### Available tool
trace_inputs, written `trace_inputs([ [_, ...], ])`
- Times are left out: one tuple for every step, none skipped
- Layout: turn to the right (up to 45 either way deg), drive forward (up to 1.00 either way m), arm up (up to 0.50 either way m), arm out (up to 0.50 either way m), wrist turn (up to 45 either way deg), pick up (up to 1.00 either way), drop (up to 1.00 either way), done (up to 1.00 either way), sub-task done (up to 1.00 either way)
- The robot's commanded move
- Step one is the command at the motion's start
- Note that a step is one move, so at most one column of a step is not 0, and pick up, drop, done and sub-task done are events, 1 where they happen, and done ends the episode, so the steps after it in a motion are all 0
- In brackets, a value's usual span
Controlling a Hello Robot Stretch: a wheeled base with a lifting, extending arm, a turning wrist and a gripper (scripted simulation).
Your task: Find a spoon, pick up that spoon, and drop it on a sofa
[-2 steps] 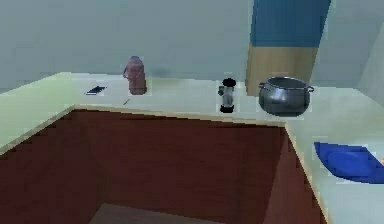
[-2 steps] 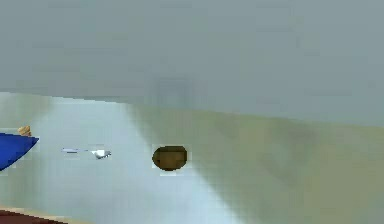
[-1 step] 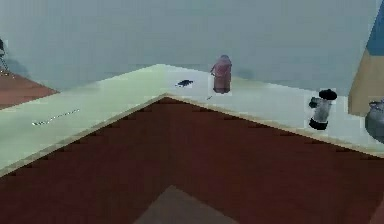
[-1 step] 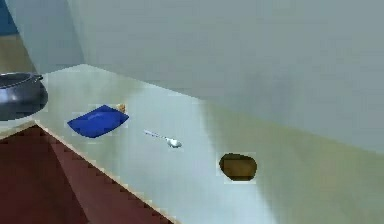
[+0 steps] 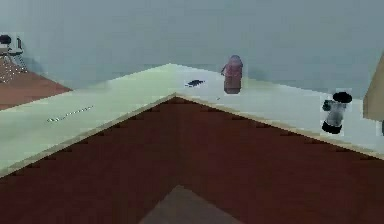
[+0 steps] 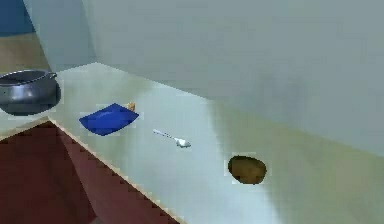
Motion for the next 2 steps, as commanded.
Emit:
trace_inputs([
  [36.0,0.00,0.00,0.00,0.0,0.00,0.00,0.00,0.00],
  [0.0,0.10,0.00,0.00,0.0,0.00,0.00,0.00,0.00],
])
